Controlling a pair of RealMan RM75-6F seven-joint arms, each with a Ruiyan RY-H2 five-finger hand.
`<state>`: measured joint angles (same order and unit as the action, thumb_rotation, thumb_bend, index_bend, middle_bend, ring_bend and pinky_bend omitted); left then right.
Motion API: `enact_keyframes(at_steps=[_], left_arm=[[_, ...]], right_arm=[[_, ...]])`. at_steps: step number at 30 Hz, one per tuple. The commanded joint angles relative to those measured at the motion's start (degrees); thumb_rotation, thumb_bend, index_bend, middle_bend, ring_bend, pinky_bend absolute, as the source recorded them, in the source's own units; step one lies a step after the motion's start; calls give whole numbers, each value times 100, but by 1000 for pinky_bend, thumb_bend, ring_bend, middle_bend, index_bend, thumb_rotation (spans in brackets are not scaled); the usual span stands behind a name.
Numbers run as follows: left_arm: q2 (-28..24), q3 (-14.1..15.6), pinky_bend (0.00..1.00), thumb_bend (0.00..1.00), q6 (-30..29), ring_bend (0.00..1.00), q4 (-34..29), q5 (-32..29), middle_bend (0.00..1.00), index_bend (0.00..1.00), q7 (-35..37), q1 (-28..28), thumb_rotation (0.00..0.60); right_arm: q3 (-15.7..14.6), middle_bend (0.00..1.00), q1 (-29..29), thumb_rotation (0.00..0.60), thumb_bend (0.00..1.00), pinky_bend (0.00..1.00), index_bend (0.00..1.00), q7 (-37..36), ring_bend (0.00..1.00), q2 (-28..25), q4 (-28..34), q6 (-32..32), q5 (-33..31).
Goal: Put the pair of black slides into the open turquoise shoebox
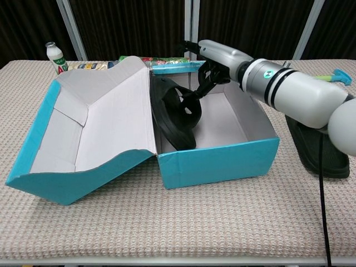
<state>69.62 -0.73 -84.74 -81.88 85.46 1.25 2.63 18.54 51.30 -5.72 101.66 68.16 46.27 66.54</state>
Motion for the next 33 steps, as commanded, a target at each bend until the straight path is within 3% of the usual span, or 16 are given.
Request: enact_keyframes(at_steps=[1, 5, 8, 14, 18, 21, 33], left_arm=[[-21, 4, 16, 31, -5, 11, -32, 6, 96, 173, -21, -3, 600], [-54, 5, 15, 30, -18, 11, -97, 31, 96, 173, -85, 6, 600], [-73, -1, 15, 30, -29, 10, -146, 42, 96, 173, -133, 11, 600], [-111, 7, 16, 30, -35, 11, -223, 43, 95, 173, -189, 6, 600], [-118, 14, 16, 30, -39, 11, -229, 17, 96, 173, -187, -16, 600], [-113, 16, 16, 30, -39, 11, -223, 0, 96, 173, -184, -27, 600], [-83, 28, 16, 30, -31, 11, -168, -4, 96, 173, -128, -42, 600]], right_arm=[[-77, 42, -202, 600, 326, 970, 17, -214, 647, -718, 853, 7, 320], [-174, 177, -289, 600, 547, 970, 180, -447, 693, -1229, 1522, 24, 699], [-279, 231, -310, 600, 607, 973, 270, -606, 714, -1444, 1901, 15, 942], [-475, 262, -186, 600, 711, 976, 279, -662, 720, -1577, 2233, -221, 1135], [-545, 268, -90, 600, 888, 978, 280, -600, 721, -1539, 2263, -363, 1084], [-577, 271, -45, 600, 927, 978, 283, -537, 722, -1515, 2284, -381, 1078], [-734, 282, 123, 600, 929, 979, 287, -105, 722, -1469, 2252, -565, 864]])
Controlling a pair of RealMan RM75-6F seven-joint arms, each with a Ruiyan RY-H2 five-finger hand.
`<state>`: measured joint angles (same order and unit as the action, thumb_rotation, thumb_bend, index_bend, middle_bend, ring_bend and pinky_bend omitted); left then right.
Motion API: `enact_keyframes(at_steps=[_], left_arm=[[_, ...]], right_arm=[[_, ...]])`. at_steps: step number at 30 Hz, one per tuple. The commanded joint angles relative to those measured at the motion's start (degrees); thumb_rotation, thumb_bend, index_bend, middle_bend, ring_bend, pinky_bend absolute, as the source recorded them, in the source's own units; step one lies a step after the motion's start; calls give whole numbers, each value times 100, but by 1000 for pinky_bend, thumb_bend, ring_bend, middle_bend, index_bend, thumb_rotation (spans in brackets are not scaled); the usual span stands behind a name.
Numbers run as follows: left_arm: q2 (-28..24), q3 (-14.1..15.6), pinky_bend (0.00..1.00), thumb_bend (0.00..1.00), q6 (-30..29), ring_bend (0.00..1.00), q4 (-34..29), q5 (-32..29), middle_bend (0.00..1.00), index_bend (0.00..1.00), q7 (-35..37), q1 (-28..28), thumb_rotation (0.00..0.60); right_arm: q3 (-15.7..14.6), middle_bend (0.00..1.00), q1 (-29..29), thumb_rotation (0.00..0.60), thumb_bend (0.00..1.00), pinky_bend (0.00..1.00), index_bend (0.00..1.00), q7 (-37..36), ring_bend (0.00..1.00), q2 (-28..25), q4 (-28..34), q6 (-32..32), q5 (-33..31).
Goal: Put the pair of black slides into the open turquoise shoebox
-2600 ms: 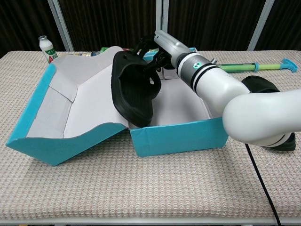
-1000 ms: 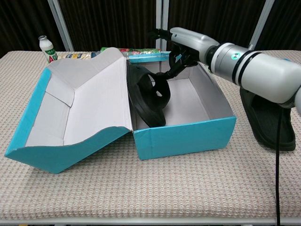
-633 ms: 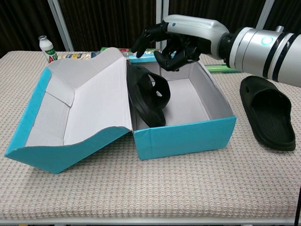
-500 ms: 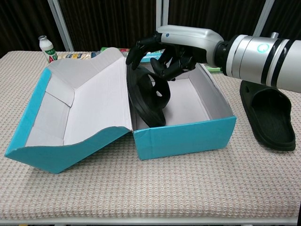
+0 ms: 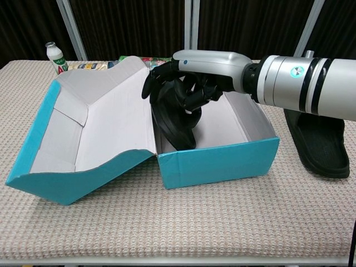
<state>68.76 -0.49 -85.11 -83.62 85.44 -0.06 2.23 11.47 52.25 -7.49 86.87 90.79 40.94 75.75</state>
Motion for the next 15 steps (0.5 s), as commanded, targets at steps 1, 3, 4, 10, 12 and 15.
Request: enact_keyframes(at_steps=[1, 3, 4, 10, 12, 15], left_arm=[[6, 5, 16, 30, 8, 11, 11, -2, 96, 173, 9, -2, 600], [12, 2, 16, 30, 4, 11, 17, 1, 96, 173, 15, -2, 600], [16, 1, 15, 30, 5, 11, 22, 2, 96, 173, 19, -1, 600], [36, -2, 15, 30, 25, 11, 57, -5, 95, 173, 44, 6, 600], [43, -5, 15, 30, 21, 10, 66, -3, 96, 173, 49, 7, 600], [53, 1, 15, 30, 42, 10, 80, -5, 96, 173, 53, 12, 600]], right_arm=[[-39, 282, 40, 600, 929, 979, 287, 119, 722, 12, -8, -41, -83], [-61, 285, 52, 600, 929, 979, 287, 189, 722, 10, -1, -54, -124], [-80, 286, 57, 600, 929, 979, 287, 241, 723, 4, 7, -62, -152], [-132, 287, 41, 600, 929, 979, 287, 410, 723, -25, 66, -10, -258], [-130, 287, 20, 600, 929, 979, 287, 410, 722, -39, 87, 37, -267], [-140, 287, 24, 600, 928, 979, 287, 424, 723, -50, 62, 14, -327]])
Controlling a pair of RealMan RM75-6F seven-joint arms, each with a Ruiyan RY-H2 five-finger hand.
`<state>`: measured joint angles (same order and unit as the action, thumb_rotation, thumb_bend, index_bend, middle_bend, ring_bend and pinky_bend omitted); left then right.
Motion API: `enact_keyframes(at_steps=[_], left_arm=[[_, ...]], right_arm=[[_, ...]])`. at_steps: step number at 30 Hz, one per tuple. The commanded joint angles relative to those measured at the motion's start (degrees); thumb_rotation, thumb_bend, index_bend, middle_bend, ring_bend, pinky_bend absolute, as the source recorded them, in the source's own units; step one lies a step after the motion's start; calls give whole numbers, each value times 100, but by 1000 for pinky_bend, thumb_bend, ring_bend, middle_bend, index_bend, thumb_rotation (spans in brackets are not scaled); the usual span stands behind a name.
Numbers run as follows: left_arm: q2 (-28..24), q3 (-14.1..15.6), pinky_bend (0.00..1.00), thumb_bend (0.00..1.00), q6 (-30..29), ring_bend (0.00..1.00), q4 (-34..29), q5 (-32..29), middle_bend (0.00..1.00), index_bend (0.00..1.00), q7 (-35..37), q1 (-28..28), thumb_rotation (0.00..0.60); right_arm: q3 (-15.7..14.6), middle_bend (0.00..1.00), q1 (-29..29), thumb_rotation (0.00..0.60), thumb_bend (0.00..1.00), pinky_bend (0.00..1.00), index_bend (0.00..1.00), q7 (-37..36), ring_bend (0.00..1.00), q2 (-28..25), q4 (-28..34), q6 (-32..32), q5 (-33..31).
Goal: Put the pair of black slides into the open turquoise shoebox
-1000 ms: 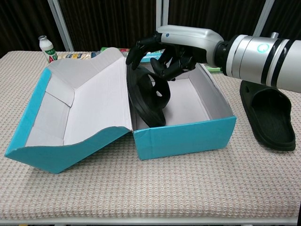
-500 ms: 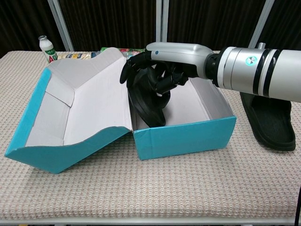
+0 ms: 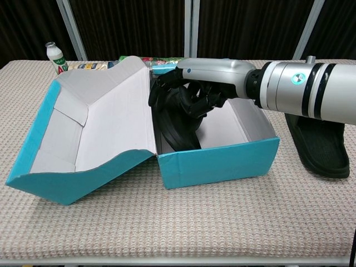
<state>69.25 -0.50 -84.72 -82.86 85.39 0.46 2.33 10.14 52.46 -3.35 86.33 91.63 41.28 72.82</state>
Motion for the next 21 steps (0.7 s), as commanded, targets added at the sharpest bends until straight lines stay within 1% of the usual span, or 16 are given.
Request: enact_keyframes(at_steps=[1, 8, 13, 16, 18, 21], left_arm=[[9, 0, 15, 30, 2, 11, 9, 0, 96, 173, 3, 1, 600], [27, 11, 16, 30, -15, 11, 50, -17, 96, 173, 42, -30, 600], [43, 13, 16, 30, -14, 11, 75, 2, 96, 173, 47, -24, 600], [39, 0, 16, 30, -23, 11, 75, 9, 96, 173, 52, -17, 600], [34, -5, 15, 30, -28, 11, 73, 14, 96, 173, 57, -13, 600], [28, -8, 16, 30, -33, 11, 71, 25, 96, 173, 66, -8, 600]], right_arm=[[-20, 287, 15, 600, 927, 979, 287, 15, 723, 29, -62, -55, -74], [-91, 287, 69, 600, 923, 979, 287, 25, 723, 293, -411, -196, -238], [-51, 283, 18, 600, 905, 979, 287, -98, 723, 323, -395, -56, -134], [21, 276, -103, 600, 827, 979, 287, -309, 722, 230, -257, 234, 77], [37, 265, -204, 600, 721, 979, 269, -439, 723, 119, -153, 437, 233], [18, 230, -389, 600, 605, 979, 211, -440, 721, -155, -15, 766, 413]])
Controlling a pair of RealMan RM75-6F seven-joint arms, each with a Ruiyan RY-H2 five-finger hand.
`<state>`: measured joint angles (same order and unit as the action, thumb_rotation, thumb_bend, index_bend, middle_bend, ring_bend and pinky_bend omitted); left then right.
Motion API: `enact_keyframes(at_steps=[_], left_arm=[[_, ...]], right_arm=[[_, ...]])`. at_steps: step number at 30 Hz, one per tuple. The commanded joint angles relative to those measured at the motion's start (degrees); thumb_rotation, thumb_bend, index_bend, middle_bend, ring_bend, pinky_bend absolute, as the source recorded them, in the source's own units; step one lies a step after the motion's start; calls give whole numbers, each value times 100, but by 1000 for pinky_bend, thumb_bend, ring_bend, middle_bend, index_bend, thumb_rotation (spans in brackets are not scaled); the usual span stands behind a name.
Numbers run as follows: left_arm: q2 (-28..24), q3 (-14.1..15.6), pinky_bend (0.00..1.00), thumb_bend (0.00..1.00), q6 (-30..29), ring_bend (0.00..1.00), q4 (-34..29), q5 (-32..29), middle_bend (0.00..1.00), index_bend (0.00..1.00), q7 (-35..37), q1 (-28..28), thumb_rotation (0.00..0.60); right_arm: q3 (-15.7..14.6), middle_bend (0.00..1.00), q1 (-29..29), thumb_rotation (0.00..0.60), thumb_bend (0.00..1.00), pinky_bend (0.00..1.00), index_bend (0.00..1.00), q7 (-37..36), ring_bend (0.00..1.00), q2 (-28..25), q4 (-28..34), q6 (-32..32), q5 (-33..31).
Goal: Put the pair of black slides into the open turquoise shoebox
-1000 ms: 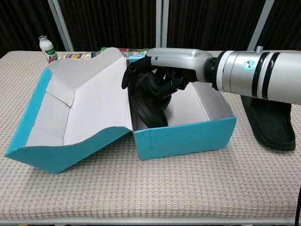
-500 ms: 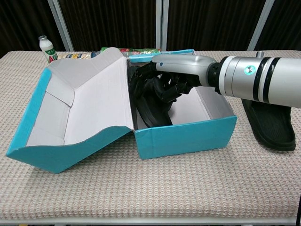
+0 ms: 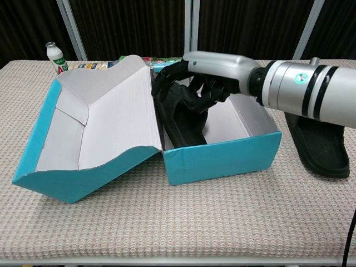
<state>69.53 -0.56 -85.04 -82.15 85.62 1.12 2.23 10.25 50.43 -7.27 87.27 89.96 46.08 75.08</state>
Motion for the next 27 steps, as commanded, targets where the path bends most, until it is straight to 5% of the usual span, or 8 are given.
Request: enact_keyframes(at_steps=[1, 6, 12, 17, 27], left_arm=[[-2, -3, 16, 30, -1, 11, -4, 9, 96, 173, -2, 7, 600], [-1, -3, 15, 30, -20, 11, -2, 30, 96, 173, 14, 8, 600], [10, 2, 16, 30, -5, 11, 13, 52, 96, 173, 23, 24, 600], [9, 2, 15, 30, -4, 11, 5, 66, 96, 173, 8, 36, 600], [-4, 6, 16, 30, 45, 11, -22, 40, 96, 173, -27, 51, 600]], right_arm=[[-3, 219, -258, 600, 570, 979, 195, 55, 720, -380, 197, 387, 175], [-7, 162, -530, 600, 313, 979, 83, 1178, 712, -980, 383, 678, -501], [-197, 110, -464, 600, 125, 981, 0, 3278, 711, -1572, 533, 696, -2293], [-406, 89, -155, 600, 101, 981, 0, 4479, 711, -1557, 428, 717, -3752], [-731, 55, 409, 600, 101, 981, 0, 5578, 709, -1129, -280, 539, -5468]])
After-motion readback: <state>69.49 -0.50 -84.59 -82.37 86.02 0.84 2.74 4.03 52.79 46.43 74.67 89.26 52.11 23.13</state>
